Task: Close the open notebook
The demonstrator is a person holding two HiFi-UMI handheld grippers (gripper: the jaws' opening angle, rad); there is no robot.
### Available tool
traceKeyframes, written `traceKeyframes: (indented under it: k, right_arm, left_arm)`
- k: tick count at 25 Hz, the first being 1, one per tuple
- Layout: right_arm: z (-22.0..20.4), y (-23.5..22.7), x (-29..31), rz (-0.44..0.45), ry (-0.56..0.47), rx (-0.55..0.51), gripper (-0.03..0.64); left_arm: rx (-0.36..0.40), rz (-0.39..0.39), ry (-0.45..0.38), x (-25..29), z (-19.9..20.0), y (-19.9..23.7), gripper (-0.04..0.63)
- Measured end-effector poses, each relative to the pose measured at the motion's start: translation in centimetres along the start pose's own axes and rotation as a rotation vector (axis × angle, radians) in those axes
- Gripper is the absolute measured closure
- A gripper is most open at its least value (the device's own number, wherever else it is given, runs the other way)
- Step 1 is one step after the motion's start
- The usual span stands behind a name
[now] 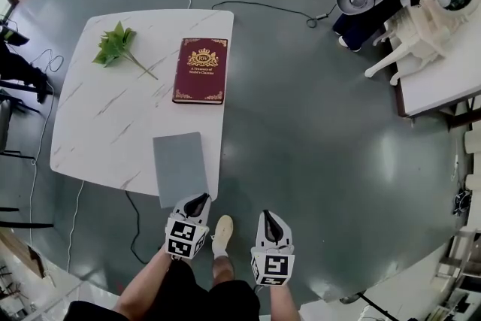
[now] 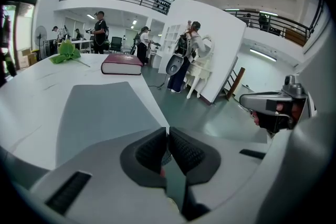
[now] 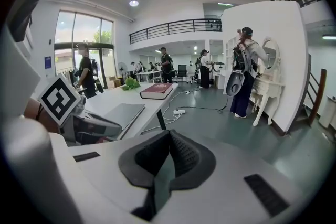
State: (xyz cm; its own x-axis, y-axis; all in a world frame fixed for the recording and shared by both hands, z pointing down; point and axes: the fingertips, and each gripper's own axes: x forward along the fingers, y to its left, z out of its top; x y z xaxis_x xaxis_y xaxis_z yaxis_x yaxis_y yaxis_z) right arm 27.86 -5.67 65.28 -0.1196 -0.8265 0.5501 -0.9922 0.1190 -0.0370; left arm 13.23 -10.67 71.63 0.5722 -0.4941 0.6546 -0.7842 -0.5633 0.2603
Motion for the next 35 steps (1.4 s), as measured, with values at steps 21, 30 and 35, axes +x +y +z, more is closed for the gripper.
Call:
traceKeyframes:
  k: [21,30,35]
  right_arm:
    - [1.9,-0.5,-3.4,0.001,-0.05,-0.032,0.601]
    - [7.0,0.7,-5.8,0.046,-0.153,-0.058,0.601]
    - [11.0,2.5,-7.6,0.095,-0.243,-0.055,0.601]
  left_arm:
    - [0.027,-0.026,-0.123,-3.0,3.6,-3.3,0.385]
    - [0.054,0.049,-0.253,-9.0,8.3,-3.7,0.387]
    - [0.078,0.099,-0.352,-14.5,11.6,-4.1,0.393]
